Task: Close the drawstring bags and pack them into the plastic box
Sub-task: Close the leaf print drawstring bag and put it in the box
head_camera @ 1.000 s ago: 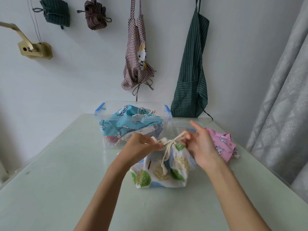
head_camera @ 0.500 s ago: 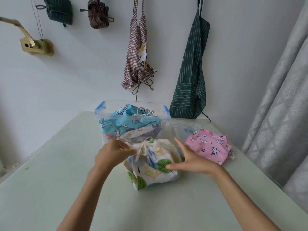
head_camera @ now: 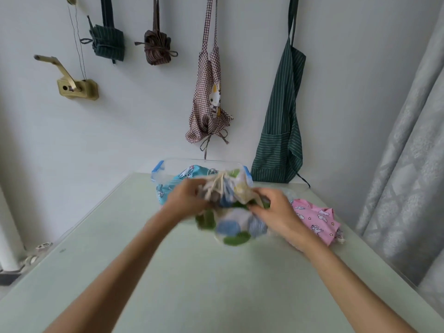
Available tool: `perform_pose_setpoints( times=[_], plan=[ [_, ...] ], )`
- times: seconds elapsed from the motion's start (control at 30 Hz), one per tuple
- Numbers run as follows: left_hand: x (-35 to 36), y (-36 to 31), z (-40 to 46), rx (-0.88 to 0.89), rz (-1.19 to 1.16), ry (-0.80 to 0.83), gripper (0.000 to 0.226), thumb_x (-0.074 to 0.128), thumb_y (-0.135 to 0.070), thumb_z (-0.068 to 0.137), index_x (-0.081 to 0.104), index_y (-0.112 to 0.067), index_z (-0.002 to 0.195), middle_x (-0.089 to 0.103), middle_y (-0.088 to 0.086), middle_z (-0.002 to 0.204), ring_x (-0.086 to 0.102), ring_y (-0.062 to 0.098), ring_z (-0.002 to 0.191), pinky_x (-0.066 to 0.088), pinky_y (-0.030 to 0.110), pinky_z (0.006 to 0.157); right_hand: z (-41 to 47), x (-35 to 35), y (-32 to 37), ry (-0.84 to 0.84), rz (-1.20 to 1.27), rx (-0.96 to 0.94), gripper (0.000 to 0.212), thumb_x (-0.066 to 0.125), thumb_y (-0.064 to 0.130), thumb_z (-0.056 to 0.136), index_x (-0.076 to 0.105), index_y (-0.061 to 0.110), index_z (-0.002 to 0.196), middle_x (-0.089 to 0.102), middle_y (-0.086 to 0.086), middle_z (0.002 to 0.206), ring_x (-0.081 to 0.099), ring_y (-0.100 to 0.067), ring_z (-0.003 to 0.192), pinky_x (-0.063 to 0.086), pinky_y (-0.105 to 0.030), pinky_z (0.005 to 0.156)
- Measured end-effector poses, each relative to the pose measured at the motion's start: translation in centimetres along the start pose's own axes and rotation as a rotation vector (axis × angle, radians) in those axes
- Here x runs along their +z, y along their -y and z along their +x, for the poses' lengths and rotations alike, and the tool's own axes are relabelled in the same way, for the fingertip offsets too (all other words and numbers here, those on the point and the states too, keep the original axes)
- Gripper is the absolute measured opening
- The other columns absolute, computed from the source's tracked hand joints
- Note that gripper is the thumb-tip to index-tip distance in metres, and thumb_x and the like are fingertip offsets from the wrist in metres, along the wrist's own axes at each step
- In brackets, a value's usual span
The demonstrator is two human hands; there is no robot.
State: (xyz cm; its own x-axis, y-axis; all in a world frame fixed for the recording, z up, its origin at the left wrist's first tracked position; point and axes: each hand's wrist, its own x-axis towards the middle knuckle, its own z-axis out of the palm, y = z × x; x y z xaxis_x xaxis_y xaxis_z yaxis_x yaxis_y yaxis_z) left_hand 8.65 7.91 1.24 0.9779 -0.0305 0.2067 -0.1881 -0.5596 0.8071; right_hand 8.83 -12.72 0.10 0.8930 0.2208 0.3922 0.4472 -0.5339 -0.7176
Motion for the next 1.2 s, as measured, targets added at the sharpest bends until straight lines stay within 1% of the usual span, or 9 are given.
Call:
perform_pose_setpoints(
  times=[0.2,0.3,0.5,0.63,0.7,0.83,0.97,1.07,1.2],
  plan=[
    [-6.8,-5.8,5.8,0.254,-0.092,-0.204,0.041,0.077,-0.003,0.071,0.067,-0.007,0.111,0.066,0.007,0.092,0.060,0.019,0.086,0.054,0.031,0.073,7.3,-2.2,6.2,-0.287,0.066,-0.206,0.030,0.065,0.001,0.082,0.067,0.008,0.111,0.065,0.007,0.093,0.058,0.000,0.082,0.047,-0.006,0.068],
    [-7.0,-5.0,9.3,0.271,-0.030,-0.309,0.044,0.076,-0.009,0.074,0.065,-0.010,0.116,0.065,0.006,0.099,0.059,0.019,0.089,0.052,0.032,0.077,10.9,-0.4,5.4,-0.381,-0.011,-0.196,0.024,0.062,0.006,0.085,0.066,0.011,0.108,0.065,0.007,0.092,0.060,-0.009,0.081,0.052,-0.028,0.073],
    [-5.0,3.1,12.8,-0.223,0.534,0.032,0.044,0.058,-0.036,0.089,0.060,-0.002,0.117,0.059,0.009,0.108,0.051,0.022,0.091,0.040,0.029,0.073,12.6,3.3,-0.4,0.218,-0.538,0.262,0.058,0.052,0.031,0.092,0.027,0.014,0.142,0.038,-0.013,0.143,0.042,-0.032,0.126,0.037,-0.046,0.103],
    [-4.1,3.4,12.0,0.148,0.553,-0.256,0.056,0.060,-0.037,0.090,0.039,-0.024,0.140,0.039,0.005,0.146,0.052,0.025,0.117,0.046,0.038,0.088,12.5,4.2,-0.9,0.087,-0.539,-0.088,0.056,0.037,0.027,0.100,0.012,0.029,0.150,0.016,0.002,0.158,0.026,-0.023,0.140,0.021,-0.046,0.113],
    [-3.2,2.9,12.2,0.275,0.548,-0.015,0.050,0.044,-0.030,0.099,0.030,-0.024,0.146,0.028,0.006,0.153,0.048,0.024,0.123,0.040,0.039,0.098,13.0,5.0,-1.5,0.247,-0.594,-0.036,0.048,0.024,0.032,0.102,0.015,0.028,0.149,0.007,0.004,0.160,0.022,-0.021,0.142,0.011,-0.049,0.115],
    [-1.7,4.4,14.3,-0.058,0.745,0.441,0.045,0.023,-0.028,0.104,0.030,-0.020,0.147,0.033,0.010,0.151,0.034,0.026,0.135,0.022,0.039,0.113,14.5,5.7,-2.4,0.547,-0.614,0.288,0.054,0.014,0.038,0.101,0.022,0.015,0.148,0.016,-0.011,0.158,0.022,-0.028,0.143,0.017,-0.045,0.115],
    [-1.4,5.5,15.8,-0.160,0.803,0.539,0.049,0.021,-0.038,0.102,0.029,-0.022,0.148,0.029,0.003,0.154,0.026,0.025,0.142,0.017,0.046,0.117,15.8,5.7,-2.7,0.651,-0.503,0.424,0.058,0.021,0.036,0.099,0.012,0.011,0.150,0.011,-0.011,0.158,0.016,-0.028,0.144,0.016,-0.042,0.118],
    [-1.3,4.6,15.0,-0.139,0.854,0.408,0.044,0.025,-0.037,0.100,0.044,-0.024,0.138,0.045,0.006,0.143,0.042,0.027,0.130,0.032,0.045,0.109,14.9,5.7,-2.5,0.533,-0.559,0.328,0.054,0.019,0.038,0.099,0.028,0.014,0.146,0.031,-0.012,0.152,0.033,-0.030,0.136,0.027,-0.044,0.111],
    [-0.3,1.9,11.9,0.091,0.893,-0.191,0.032,0.049,-0.021,0.092,0.061,-0.024,0.121,0.059,0.002,0.125,0.051,0.023,0.113,0.040,0.037,0.093,10.8,3.9,-3.0,0.199,-0.596,-0.082,0.041,0.027,0.034,0.102,0.044,0.023,0.137,0.039,0.003,0.148,0.032,-0.017,0.137,0.016,-0.042,0.116]
  ],
)
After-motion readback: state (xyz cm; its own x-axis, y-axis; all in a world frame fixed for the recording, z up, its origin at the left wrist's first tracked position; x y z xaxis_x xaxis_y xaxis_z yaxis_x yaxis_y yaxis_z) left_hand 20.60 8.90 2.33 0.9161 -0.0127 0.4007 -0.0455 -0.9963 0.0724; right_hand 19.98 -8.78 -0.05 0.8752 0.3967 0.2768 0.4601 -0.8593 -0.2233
